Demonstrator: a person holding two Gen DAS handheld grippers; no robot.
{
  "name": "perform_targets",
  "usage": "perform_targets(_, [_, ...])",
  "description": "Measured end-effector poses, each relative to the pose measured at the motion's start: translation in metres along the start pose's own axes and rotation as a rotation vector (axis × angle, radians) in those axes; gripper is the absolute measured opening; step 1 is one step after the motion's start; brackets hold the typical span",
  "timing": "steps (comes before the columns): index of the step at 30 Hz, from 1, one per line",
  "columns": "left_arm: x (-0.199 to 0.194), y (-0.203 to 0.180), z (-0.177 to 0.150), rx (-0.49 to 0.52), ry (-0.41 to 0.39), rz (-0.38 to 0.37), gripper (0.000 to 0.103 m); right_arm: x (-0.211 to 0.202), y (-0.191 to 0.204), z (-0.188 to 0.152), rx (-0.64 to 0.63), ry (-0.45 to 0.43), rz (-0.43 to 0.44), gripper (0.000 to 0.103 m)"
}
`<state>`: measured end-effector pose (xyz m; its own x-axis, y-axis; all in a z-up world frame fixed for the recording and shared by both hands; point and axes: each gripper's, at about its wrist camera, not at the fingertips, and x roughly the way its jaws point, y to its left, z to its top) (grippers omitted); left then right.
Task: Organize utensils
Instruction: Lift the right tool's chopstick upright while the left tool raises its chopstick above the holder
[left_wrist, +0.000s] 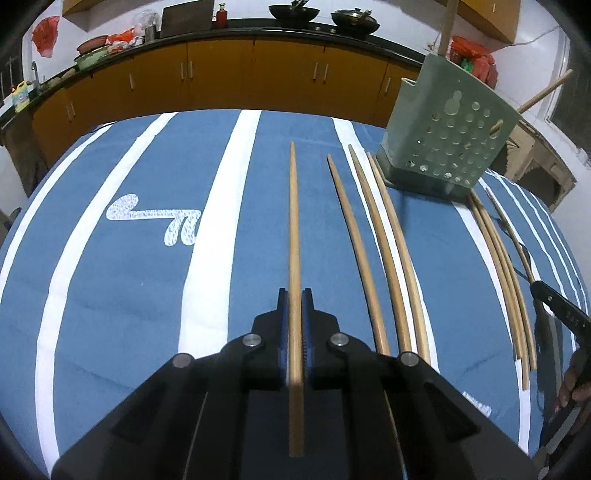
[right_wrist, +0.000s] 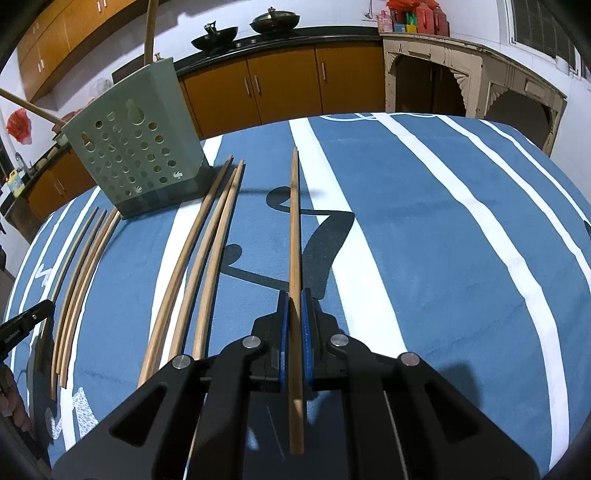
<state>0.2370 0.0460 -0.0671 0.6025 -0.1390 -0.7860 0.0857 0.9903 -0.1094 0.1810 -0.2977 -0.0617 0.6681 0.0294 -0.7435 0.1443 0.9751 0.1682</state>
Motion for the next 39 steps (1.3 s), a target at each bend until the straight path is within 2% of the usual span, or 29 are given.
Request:
perform_targets(9, [-0.012, 0.0, -0.016, 0.009, -0.006, -0.035, 0.01, -0.003, -0.001, -0.004, 0.003, 0.001, 0.007, 0.008])
perform_targets(21, [-0.02, -0.011, -0.032, 0.073, -0.037, 0.024, 0.012, -0.014, 0.001, -0.019, -0.017, -0.001, 0.013, 0.008])
perform_targets(29, [-0.021, -0.011, -0.032, 0.067, -0.038, 0.042, 0.008, -0.015, -0.002, -0.018, 0.002, 0.002, 0.033, 0.008])
perform_targets(32, [-0.022, -0.007, -0.028, 0.048, -0.017, 0.026, 0.008, -0.025, -0.004, -0.016, 0.01, -0.026, 0.047, 0.008])
perform_targets(39, [-0.052, -0.004, -0.013, 0.066, -0.093, 0.015, 0.008, -0.052, -0.009, -0.004, 0.012, -0.099, 0.056, 0.008])
